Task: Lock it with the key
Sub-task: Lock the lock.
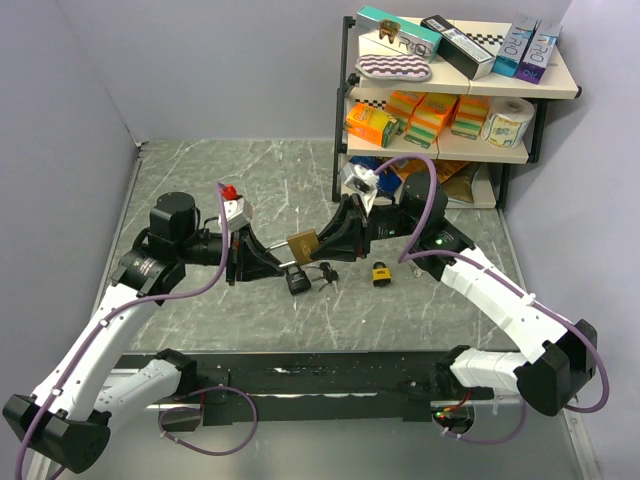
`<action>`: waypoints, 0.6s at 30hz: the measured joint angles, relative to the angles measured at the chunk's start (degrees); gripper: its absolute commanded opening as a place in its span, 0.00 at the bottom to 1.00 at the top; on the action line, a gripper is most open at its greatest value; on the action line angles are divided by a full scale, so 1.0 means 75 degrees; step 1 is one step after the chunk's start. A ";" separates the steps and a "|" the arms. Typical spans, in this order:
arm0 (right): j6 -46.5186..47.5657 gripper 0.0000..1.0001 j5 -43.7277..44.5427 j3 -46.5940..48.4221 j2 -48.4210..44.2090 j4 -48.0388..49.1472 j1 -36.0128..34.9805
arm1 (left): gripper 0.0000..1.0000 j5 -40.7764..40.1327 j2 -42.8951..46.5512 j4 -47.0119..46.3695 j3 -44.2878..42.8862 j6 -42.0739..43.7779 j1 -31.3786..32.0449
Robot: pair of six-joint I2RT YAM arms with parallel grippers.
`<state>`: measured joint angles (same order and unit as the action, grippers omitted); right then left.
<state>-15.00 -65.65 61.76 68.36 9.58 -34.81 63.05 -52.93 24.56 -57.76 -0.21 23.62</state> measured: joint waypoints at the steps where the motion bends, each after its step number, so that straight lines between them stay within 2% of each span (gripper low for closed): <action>1: 0.0061 0.00 0.0009 -0.0003 -0.0015 -0.0032 -0.0012 | 0.01 0.0017 -0.0017 -0.0032 0.0000 -0.0117 0.0020; 11: 0.0198 0.00 0.0187 -0.0009 -0.0306 -0.0041 -0.0090 | 0.01 0.0163 -0.0119 -0.0746 0.0038 -0.1276 0.0248; 18: -0.0026 0.00 0.0318 -0.0055 -0.0335 -0.0009 -0.0259 | 0.01 0.0052 -0.0187 -0.0822 -0.0003 -0.1288 0.0428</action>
<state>-15.20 -63.26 61.34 65.84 9.52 -36.75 63.44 -54.33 18.39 -57.78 -9.87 26.83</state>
